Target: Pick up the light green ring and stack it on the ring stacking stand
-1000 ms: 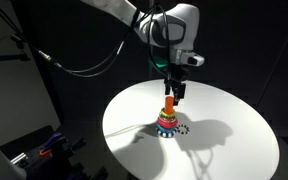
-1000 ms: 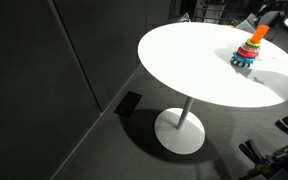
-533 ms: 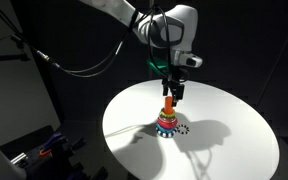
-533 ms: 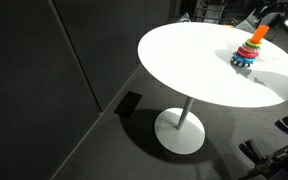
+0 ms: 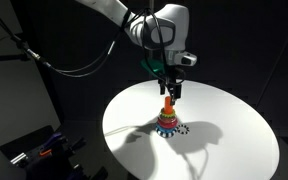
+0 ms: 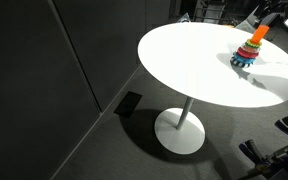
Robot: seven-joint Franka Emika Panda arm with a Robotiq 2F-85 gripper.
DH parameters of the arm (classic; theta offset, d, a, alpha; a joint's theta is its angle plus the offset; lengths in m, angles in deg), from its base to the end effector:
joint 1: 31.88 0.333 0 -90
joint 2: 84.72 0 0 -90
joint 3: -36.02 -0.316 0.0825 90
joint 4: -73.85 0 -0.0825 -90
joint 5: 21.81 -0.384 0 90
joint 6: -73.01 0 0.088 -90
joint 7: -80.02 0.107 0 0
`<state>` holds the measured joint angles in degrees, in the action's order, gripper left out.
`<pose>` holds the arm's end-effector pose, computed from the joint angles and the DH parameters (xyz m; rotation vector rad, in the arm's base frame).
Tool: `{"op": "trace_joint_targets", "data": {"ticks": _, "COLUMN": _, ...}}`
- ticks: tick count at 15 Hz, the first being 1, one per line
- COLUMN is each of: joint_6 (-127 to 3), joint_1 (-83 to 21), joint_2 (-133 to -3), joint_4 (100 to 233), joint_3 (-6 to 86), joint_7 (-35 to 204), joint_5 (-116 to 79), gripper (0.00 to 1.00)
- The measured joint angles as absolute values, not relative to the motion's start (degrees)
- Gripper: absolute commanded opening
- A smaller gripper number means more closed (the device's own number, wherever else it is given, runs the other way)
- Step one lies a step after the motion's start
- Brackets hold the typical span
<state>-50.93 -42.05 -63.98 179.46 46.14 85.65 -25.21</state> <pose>0.5947 -0.2100 0.3307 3.0435 -0.7389 -0.0583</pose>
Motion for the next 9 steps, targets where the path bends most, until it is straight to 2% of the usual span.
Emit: {"op": "trace_joint_targets", "data": {"ticks": 9, "joint_6": -56.8, "joint_1": -41.5, "joint_2": -74.4, "joint_4": 189.7, "joint_3": 45.9, "joint_7": 81.9, "joint_5": -23.2, "gripper": 1.00}}
